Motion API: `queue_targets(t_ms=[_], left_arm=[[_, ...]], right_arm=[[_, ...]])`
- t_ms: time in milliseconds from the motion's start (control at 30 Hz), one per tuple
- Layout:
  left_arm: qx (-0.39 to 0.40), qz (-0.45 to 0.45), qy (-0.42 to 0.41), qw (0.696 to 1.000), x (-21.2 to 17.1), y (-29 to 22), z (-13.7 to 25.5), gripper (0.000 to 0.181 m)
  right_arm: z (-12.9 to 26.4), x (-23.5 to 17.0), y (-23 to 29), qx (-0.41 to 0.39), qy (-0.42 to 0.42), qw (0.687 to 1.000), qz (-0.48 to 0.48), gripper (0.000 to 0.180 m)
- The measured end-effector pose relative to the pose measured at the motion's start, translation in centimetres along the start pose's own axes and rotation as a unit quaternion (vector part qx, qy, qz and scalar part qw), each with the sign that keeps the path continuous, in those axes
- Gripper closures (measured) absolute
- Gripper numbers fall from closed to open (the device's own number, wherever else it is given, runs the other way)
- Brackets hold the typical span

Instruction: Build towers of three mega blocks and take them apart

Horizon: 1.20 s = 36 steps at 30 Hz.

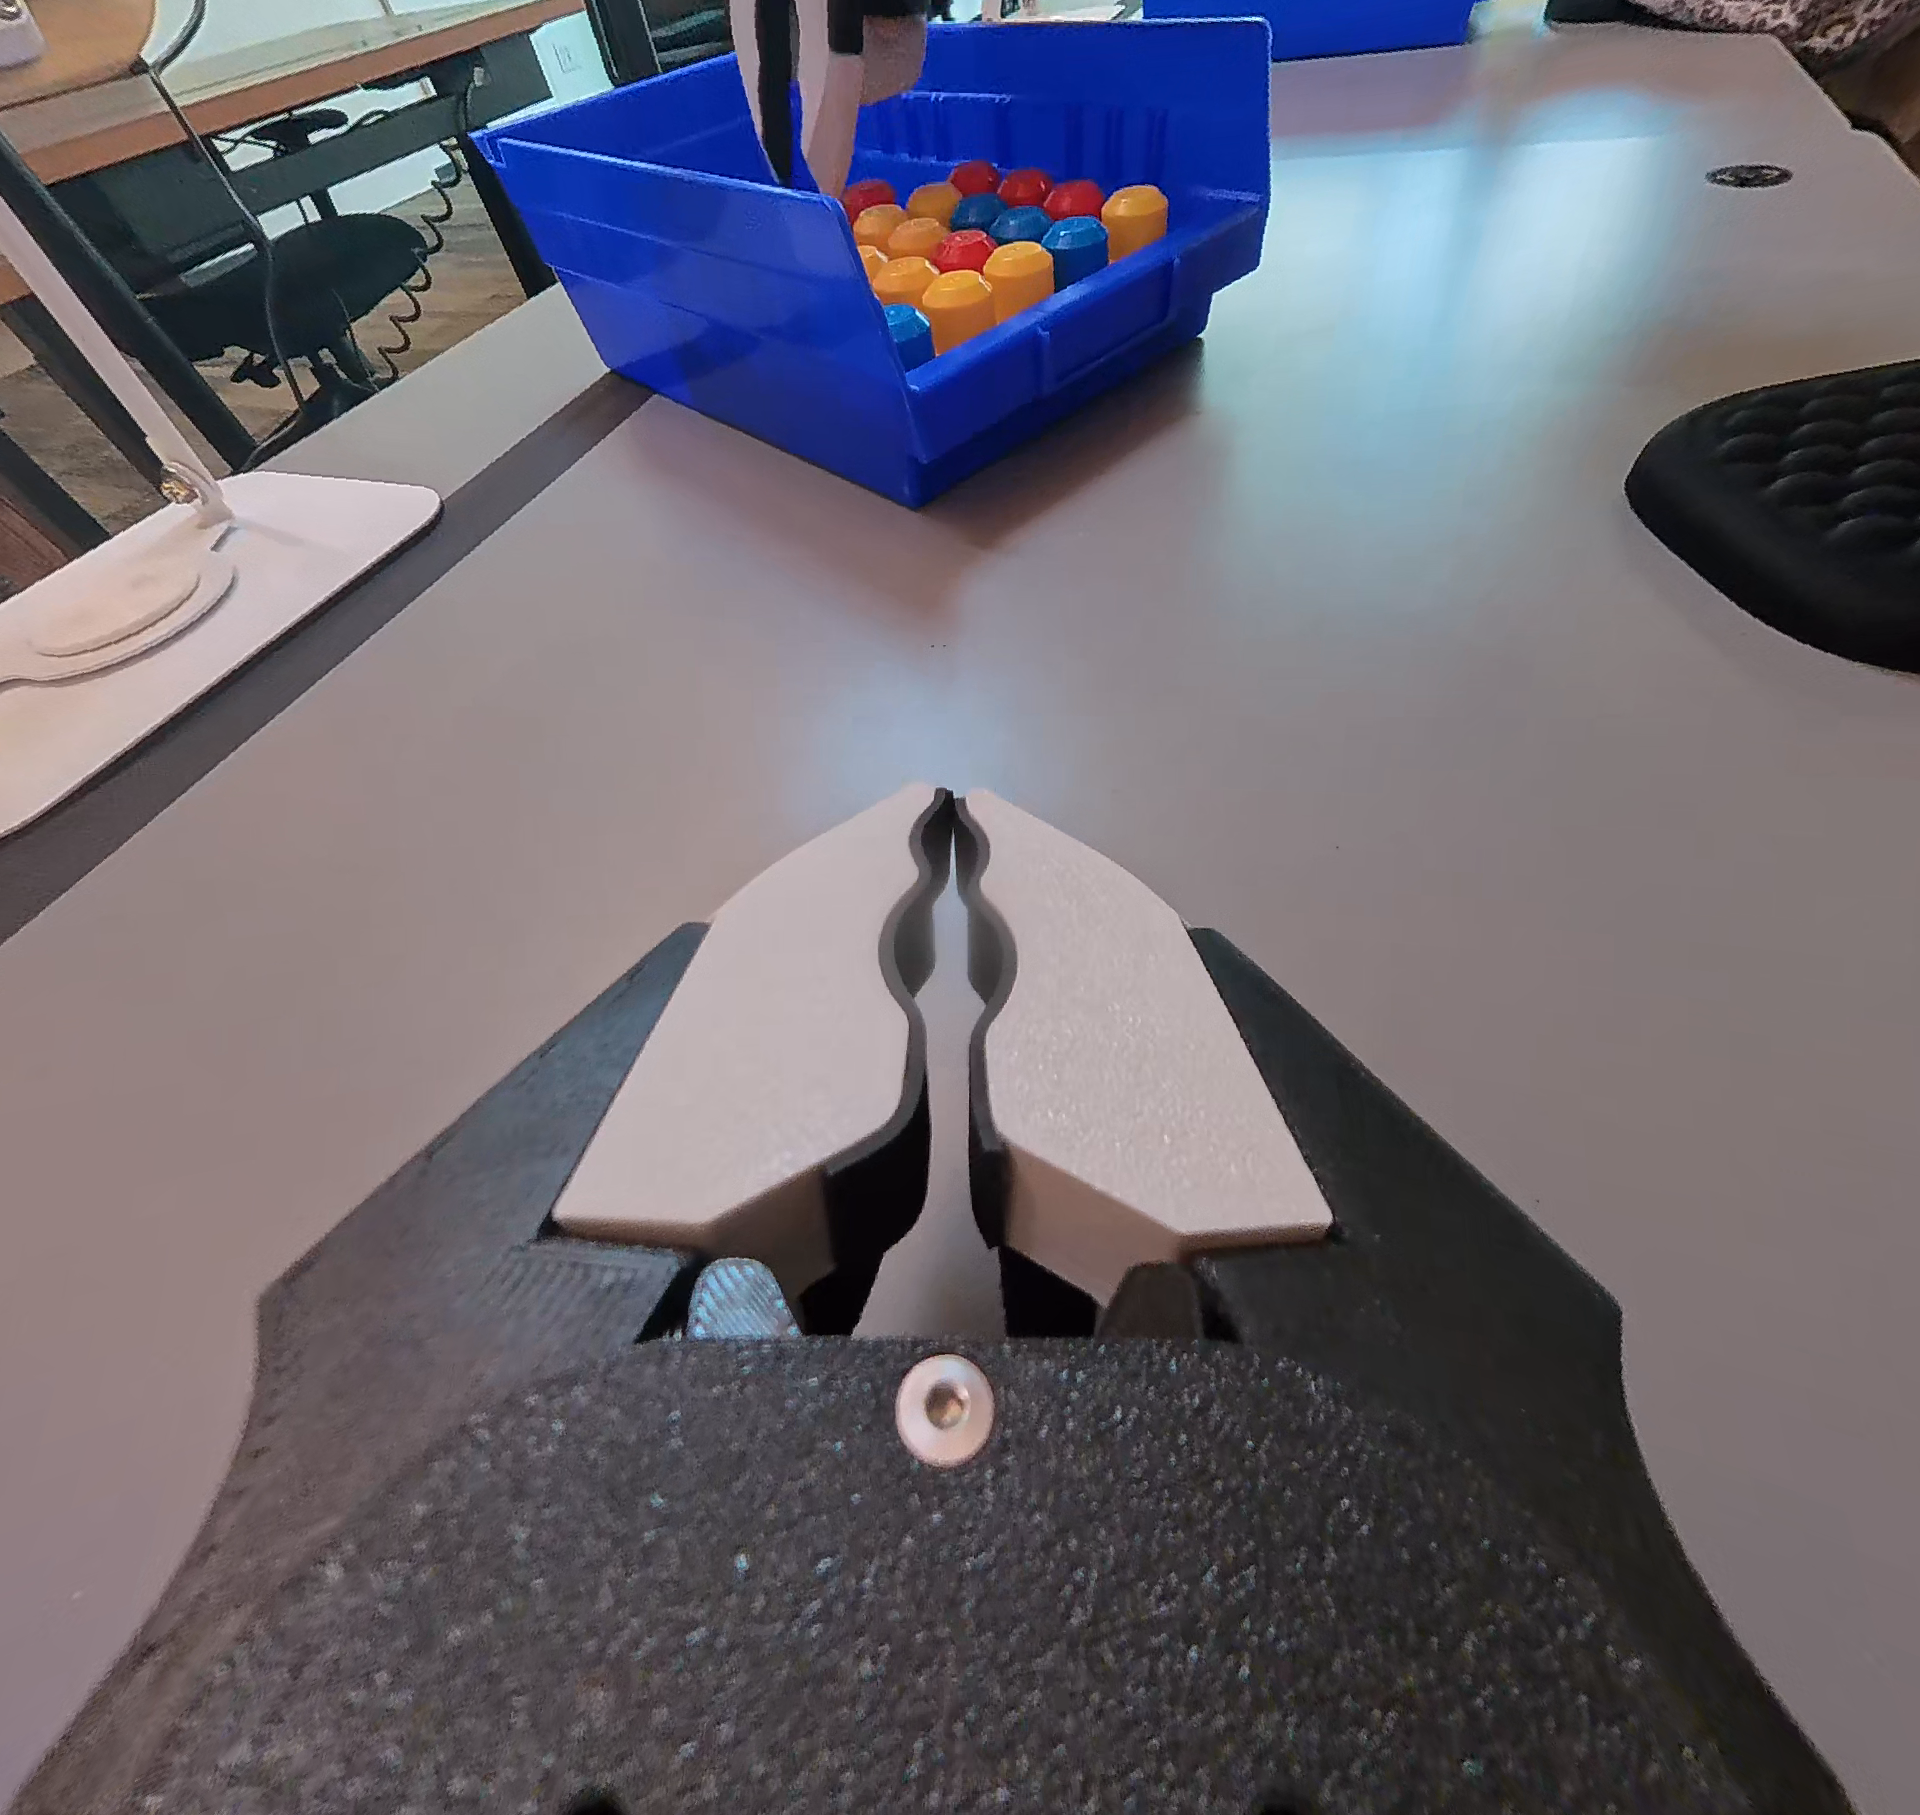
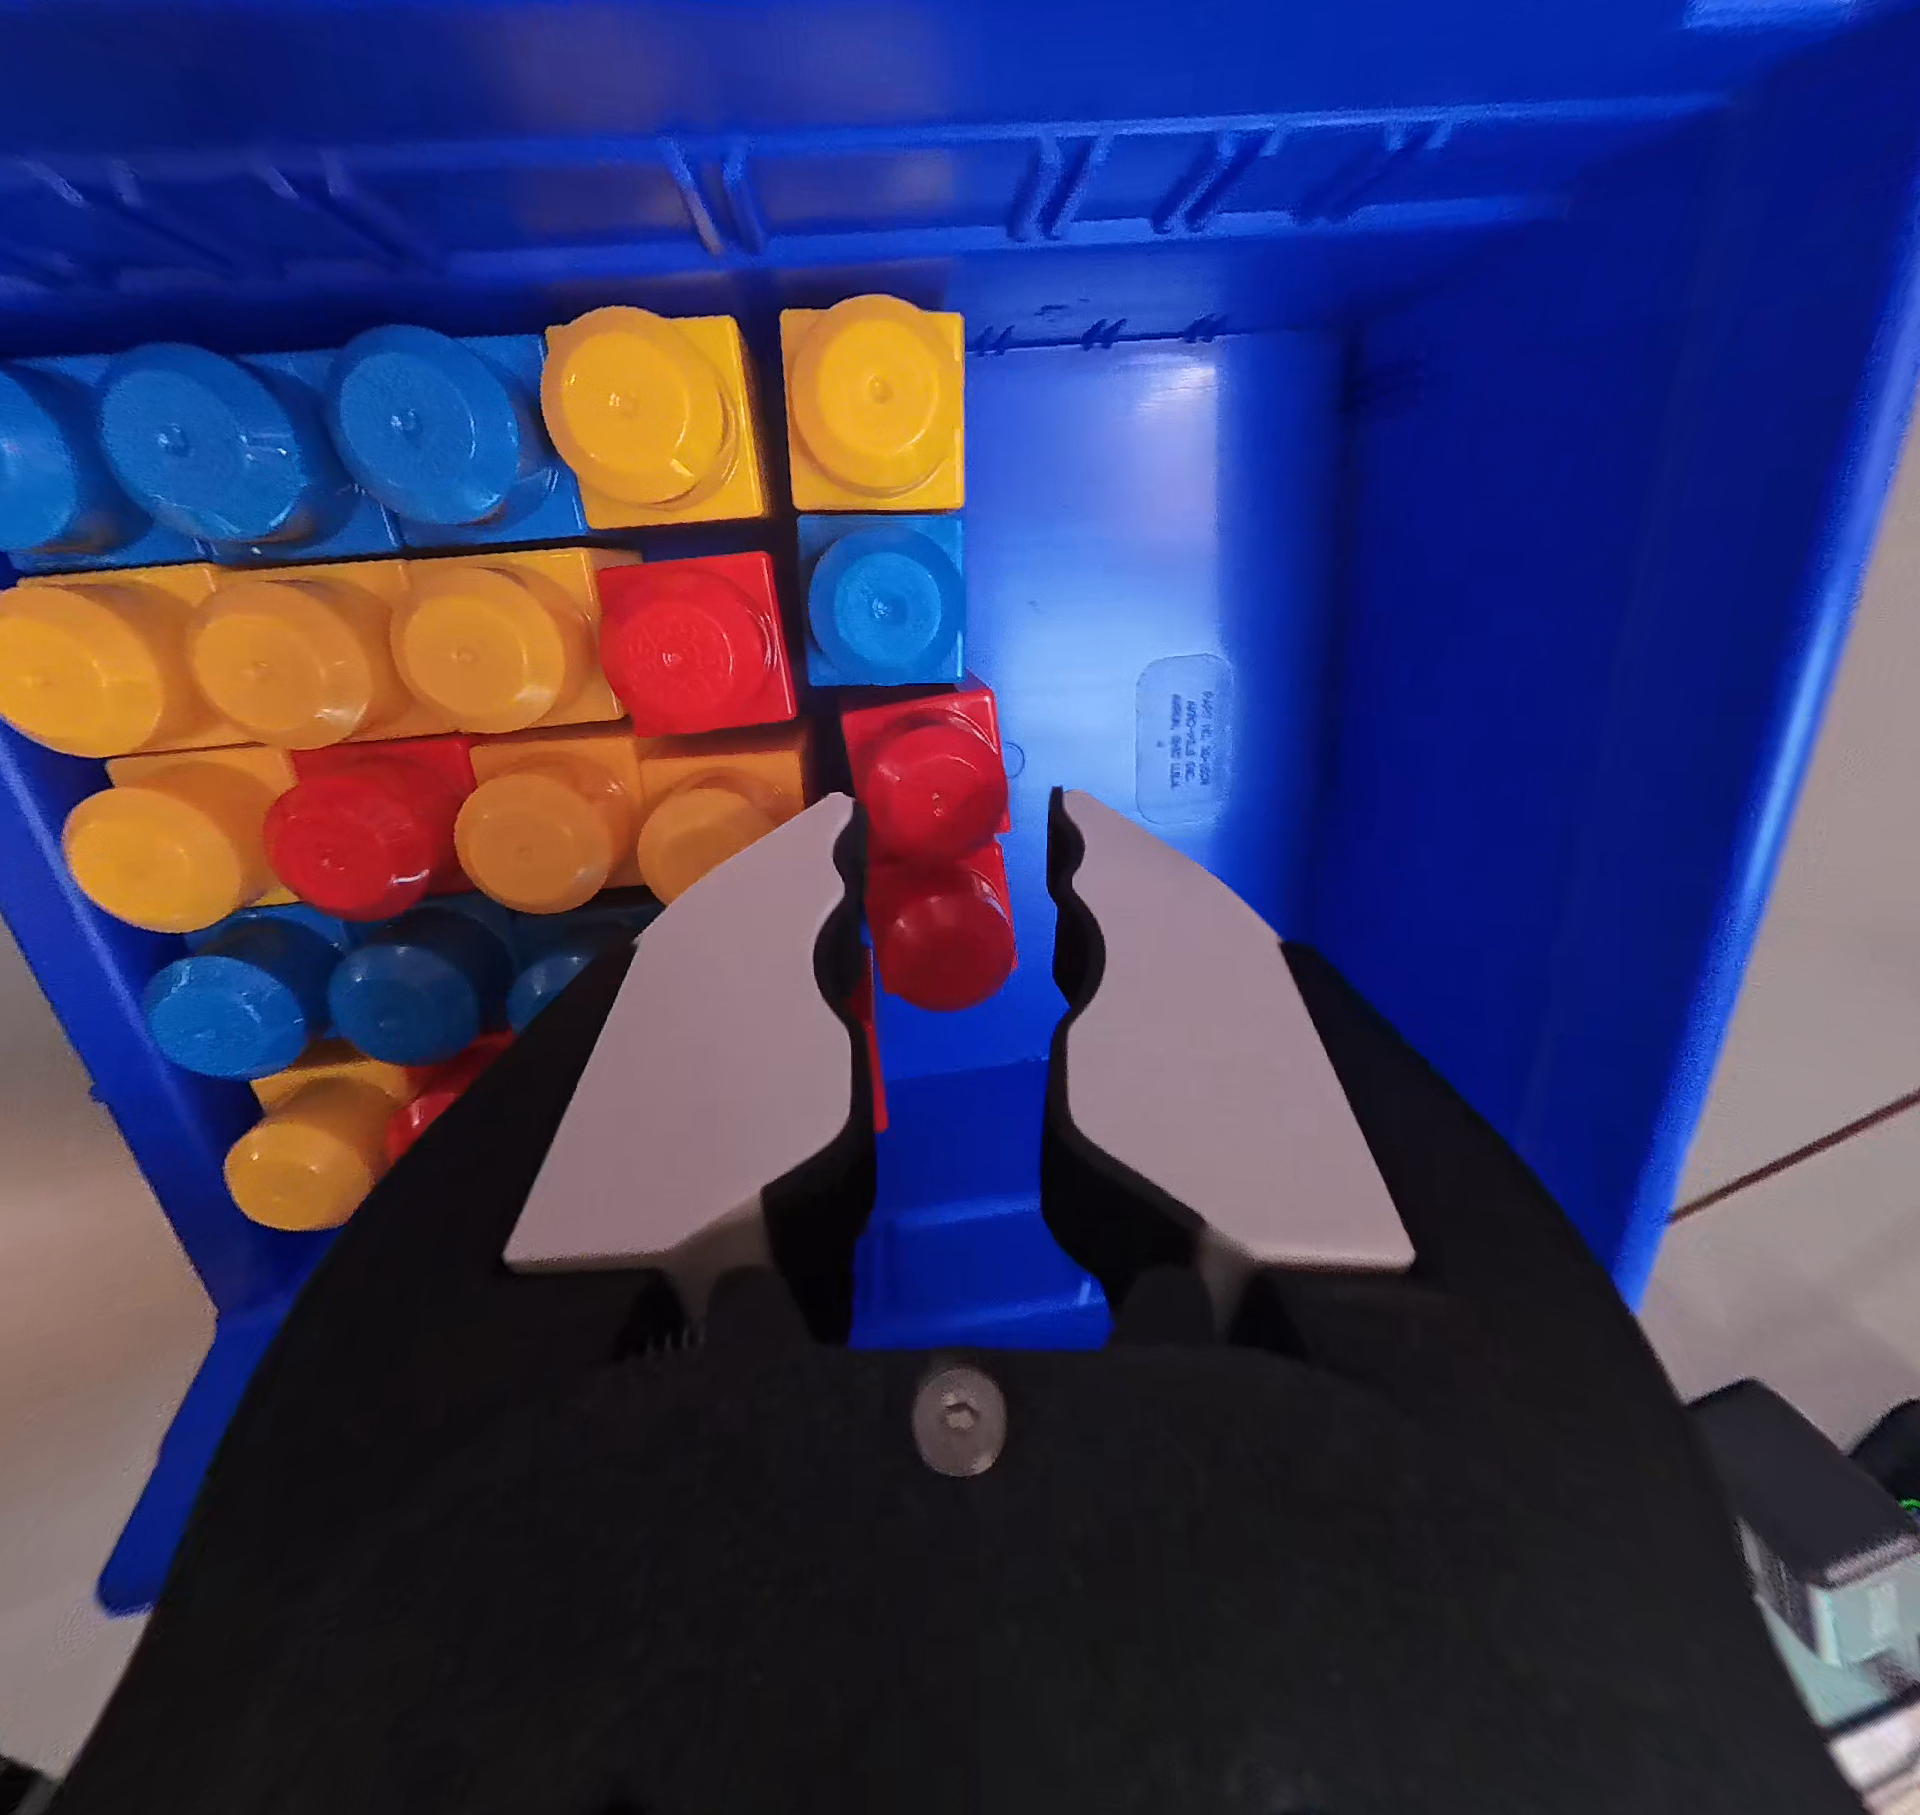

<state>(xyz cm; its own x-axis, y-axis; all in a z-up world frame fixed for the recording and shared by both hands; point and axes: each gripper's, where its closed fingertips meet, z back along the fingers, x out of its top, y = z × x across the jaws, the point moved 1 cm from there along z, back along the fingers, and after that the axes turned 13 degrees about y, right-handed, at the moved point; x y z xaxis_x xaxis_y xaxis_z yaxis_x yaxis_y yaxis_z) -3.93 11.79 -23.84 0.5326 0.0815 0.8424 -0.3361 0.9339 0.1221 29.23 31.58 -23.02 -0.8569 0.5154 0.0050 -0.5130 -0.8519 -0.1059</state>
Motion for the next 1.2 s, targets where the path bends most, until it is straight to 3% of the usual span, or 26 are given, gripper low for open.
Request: queue_targets(t_ms=[533,867,967,1033,1200], left_arm=[[-0.004,-0.005,0.006,1.0,-0.1,-0.1,-0.1,0.181],[-0.003,-0.006,0.002,1.0,0.0,-0.1,-0.1,0.181],[-0.001,-0.002,-0.004,1.0,0.2,0.0,0.1,0.181],[0.0,0.0,-0.009,1.0,0.4,0.0,0.2,0.181],[0.009,-0.003,-0.011,1.0,0.7,0.0,0.2,0.181]], right_arm=[[-1.4,-4.1,0.2,0.008,0.086,0.995,-0.047,0.151],[-0.6,-3.8,0.3,0.0,0.074,0.995,-0.061,0.145],[1.8,-2.3,-0.2,-0.038,0.005,0.997,-0.07,0.143],[4.9,-0.1,-0.1,-0.091,-0.09,0.989,-0.075,0.142],[14.0,5.3,5.0,-0.166,-0.371,0.906,-0.117,0.139]])
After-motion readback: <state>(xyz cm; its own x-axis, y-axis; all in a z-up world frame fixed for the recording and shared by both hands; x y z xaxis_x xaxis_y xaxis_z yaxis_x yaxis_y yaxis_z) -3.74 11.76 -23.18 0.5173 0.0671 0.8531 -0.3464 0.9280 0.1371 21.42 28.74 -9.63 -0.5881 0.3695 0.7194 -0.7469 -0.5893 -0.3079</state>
